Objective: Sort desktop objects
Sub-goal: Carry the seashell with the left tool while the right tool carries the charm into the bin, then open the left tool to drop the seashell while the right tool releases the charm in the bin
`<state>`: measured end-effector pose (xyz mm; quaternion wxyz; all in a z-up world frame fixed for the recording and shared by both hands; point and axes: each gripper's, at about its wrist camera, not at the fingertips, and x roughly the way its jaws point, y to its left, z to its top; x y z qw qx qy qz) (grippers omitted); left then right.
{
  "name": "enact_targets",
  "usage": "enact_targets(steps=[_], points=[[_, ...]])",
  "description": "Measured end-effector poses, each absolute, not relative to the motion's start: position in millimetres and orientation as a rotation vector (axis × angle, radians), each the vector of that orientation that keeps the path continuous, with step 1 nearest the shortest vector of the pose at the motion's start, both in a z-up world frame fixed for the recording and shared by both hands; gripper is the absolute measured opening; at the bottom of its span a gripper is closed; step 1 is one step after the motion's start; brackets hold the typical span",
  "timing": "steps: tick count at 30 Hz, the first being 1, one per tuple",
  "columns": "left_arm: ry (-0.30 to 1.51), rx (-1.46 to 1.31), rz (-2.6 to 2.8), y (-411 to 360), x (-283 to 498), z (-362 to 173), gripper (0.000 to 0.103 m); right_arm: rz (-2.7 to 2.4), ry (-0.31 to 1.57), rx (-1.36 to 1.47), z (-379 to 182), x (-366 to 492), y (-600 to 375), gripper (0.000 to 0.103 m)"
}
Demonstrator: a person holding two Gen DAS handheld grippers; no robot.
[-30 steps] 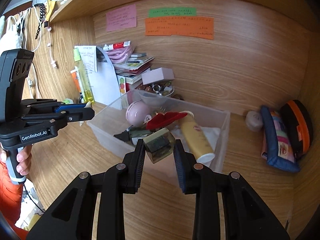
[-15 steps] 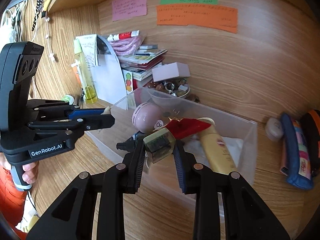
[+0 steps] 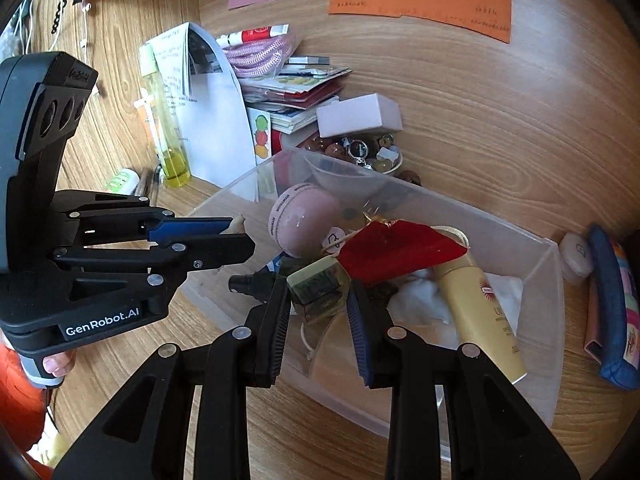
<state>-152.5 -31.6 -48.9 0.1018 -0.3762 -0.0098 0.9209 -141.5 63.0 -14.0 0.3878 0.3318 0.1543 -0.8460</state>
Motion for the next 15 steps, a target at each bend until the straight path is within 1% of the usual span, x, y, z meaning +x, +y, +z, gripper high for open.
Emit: enact_targets(steps=[2, 5, 7, 9, 11, 14, 15], points=[[-0.030, -1.113, 2.719, -32, -153, -50, 0.014, -2.179, 0.429, 0.813, -15, -139, 62, 0.026], [-0.023, -1.109, 2.722, -32, -153, -51, 0.015, -2.181, 0.437, 0.798, -16, -138, 61, 0.026], [-0.019, -1.106, 2.727, -32, -153, -51, 0.016, -2.181, 0.434, 0.793, -15, -138, 61, 0.029], [-0.013, -1.100, 2.736, -32, -152, -50, 0.019, -2.186, 0.432, 0.792, -15, -139, 62, 0.032], [-0.008, -1.087, 2.742, -32, -151, -49, 0.031, -2.184, 0.416, 0.790, -13, -140, 65, 0.035], [0.006, -1.063, 2.754, -30, -148, -46, 0.040, -2.191, 0.377, 0.773, -7, -139, 70, 0.041], [0.012, -1.055, 2.761, -30, -148, -46, 0.041, -2.195, 0.364, 0.767, -5, -139, 73, 0.044]])
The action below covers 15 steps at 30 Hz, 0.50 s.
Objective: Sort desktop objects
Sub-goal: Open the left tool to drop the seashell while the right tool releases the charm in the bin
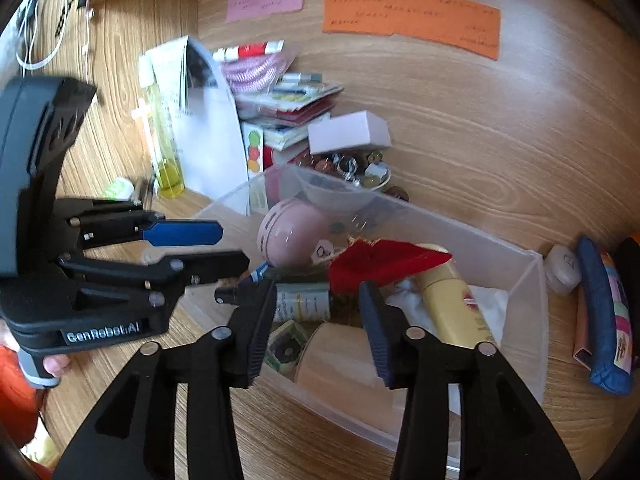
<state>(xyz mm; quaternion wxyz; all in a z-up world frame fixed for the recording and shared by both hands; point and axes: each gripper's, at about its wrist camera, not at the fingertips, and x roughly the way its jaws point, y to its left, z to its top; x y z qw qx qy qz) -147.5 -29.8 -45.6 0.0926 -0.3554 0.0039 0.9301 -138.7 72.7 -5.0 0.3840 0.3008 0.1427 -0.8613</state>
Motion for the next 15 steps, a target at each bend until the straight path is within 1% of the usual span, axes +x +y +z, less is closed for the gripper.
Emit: enact_targets(steps=[2, 4, 6, 8, 9, 10, 11, 13, 15], points=[[0.022, -1.053, 2.770, -29, -147, -45, 0.048, -2.213, 0.344, 0.753, -1, -139, 77, 0.049], [0.026, -1.057, 2.778, -28, -146, -43, 0.050, -2.229, 0.323, 0.750, 3, -141, 81, 0.054], [0.032, -1.050, 2.787, -27, -144, -40, 0.055, -2.240, 0.315, 0.752, 5, -142, 83, 0.056], [0.045, -1.036, 2.805, -25, -140, -37, 0.063, -2.248, 0.303, 0.761, 7, -143, 86, 0.061], [0.060, -1.030, 2.814, -24, -137, -35, 0.066, -2.252, 0.297, 0.767, 7, -143, 87, 0.066], [0.078, -1.023, 2.827, -22, -135, -33, 0.071, -2.258, 0.292, 0.770, 9, -143, 89, 0.072], [0.093, -1.019, 2.840, -21, -133, -31, 0.074, -2.264, 0.295, 0.772, 10, -142, 90, 0.074], [0.121, -1.015, 2.853, -17, -129, -28, 0.074, -2.283, 0.308, 0.771, 13, -140, 93, 0.082], [0.125, -1.019, 2.855, -15, -124, -24, 0.078, -2.297, 0.296, 0.763, 17, -136, 99, 0.084]])
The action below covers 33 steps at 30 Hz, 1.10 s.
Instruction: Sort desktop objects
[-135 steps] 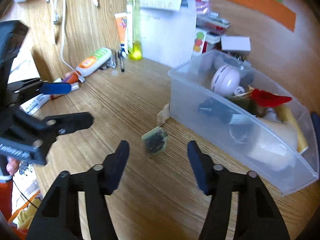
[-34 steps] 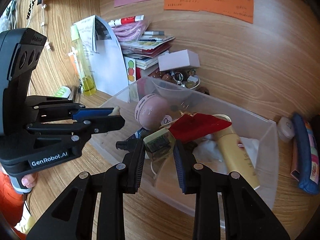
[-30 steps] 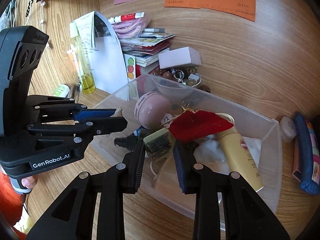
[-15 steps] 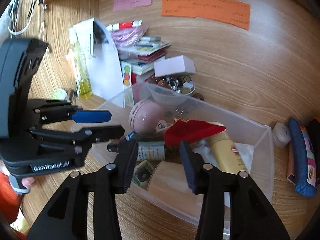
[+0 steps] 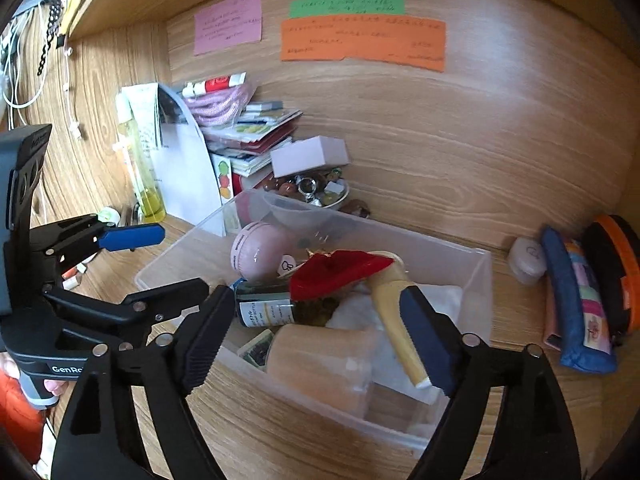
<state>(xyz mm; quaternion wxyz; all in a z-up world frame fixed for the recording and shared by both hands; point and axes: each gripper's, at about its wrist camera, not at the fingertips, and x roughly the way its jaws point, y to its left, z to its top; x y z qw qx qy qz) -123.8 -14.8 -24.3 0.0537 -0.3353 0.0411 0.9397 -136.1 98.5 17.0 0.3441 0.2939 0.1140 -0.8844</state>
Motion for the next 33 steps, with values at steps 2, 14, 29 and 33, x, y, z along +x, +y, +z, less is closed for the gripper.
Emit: enact_targets(steps=[2, 14, 29, 33], points=[[0.115, -1.009, 2.879, -14, -118, -20, 0.095, -2.305, 0.276, 0.769, 20, -134, 105, 0.086], [0.122, -0.902, 3.047, 0, -69, 6, 0.096, -2.389, 0.202, 0.793, 27, -107, 149, 0.098], [0.143, -0.725, 3.128, 30, -16, 28, 0.101, -2.477, 0.209, 0.689, 51, -53, 184, 0.103], [0.130, -0.726, 3.139, 31, -11, 25, 0.101, -2.515, 0.216, 0.655, 54, -40, 187, 0.103]])
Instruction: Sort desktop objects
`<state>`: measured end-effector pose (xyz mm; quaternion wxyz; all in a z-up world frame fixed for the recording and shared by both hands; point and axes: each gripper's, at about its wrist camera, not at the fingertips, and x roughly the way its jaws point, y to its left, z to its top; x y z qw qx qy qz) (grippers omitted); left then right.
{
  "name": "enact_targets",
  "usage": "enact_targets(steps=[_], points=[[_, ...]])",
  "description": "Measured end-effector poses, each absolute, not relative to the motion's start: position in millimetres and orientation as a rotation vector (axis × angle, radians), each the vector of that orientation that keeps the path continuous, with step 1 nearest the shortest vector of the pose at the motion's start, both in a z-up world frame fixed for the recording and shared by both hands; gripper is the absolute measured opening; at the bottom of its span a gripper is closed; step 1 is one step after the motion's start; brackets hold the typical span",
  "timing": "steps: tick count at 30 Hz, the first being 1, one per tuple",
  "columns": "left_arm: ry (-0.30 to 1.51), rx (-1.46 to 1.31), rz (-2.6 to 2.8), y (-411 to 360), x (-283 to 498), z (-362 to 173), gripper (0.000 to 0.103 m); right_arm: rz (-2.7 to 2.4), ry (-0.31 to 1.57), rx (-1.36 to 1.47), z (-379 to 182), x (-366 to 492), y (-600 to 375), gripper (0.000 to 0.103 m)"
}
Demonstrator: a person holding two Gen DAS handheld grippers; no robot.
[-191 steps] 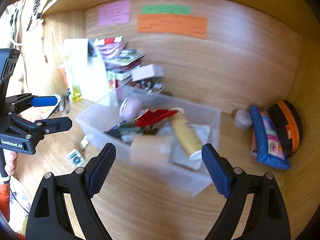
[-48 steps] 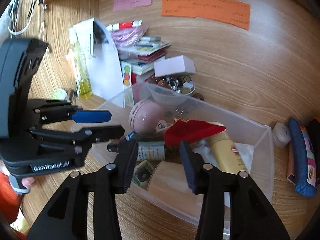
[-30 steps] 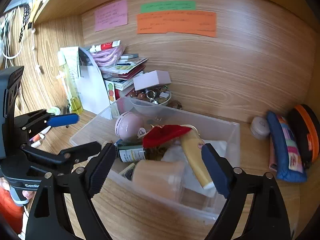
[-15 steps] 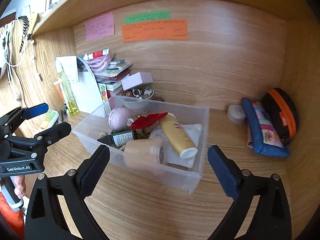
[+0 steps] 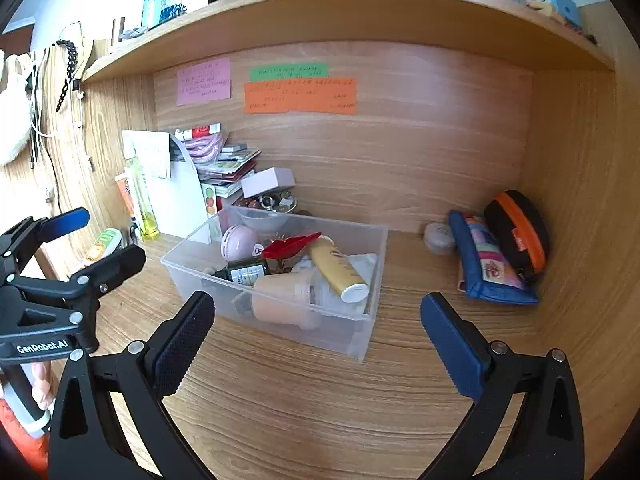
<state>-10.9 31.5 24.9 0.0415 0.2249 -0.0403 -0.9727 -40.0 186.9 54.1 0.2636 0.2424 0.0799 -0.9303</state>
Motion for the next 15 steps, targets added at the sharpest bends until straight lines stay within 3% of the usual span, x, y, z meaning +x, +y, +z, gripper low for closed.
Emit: enact_targets(steps=[15], points=[[-0.103, 0.729, -2.955, 35, -18, 9, 0.101, -2.524, 0.166, 0.702, 40, -45, 188, 0.103]])
